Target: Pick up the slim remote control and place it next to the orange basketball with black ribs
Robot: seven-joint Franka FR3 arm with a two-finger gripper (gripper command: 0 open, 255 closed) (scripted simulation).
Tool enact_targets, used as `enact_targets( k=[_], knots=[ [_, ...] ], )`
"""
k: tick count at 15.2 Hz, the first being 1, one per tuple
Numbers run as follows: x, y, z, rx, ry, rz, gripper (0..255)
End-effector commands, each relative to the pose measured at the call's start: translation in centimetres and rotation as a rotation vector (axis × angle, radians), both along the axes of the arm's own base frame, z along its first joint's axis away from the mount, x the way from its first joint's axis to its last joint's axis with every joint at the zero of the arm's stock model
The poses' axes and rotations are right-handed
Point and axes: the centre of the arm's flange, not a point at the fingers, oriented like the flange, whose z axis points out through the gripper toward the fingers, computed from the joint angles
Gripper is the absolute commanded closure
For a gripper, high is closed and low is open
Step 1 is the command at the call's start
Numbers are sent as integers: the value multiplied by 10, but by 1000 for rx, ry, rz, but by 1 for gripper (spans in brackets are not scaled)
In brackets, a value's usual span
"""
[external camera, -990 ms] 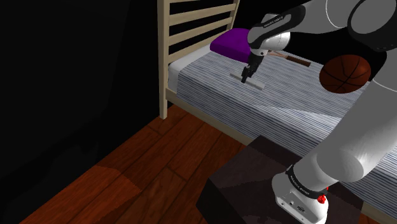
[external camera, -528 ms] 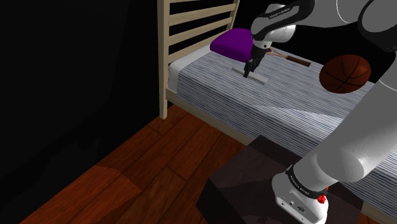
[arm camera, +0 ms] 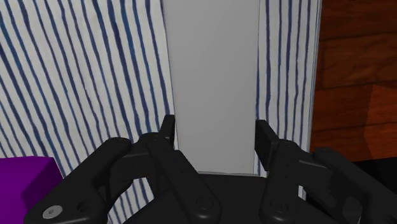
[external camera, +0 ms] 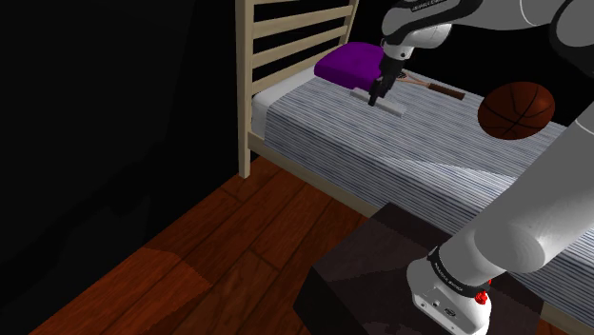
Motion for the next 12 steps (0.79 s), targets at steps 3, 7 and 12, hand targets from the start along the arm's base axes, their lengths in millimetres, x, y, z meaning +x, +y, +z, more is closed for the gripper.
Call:
enact_targets(
  k=[3,7,12],
  knots=[
    [0,0,22,0,0,0,255],
    [0,0,43,0,0,0,255],
    [0,0,69,0,0,0,255]
  ],
)
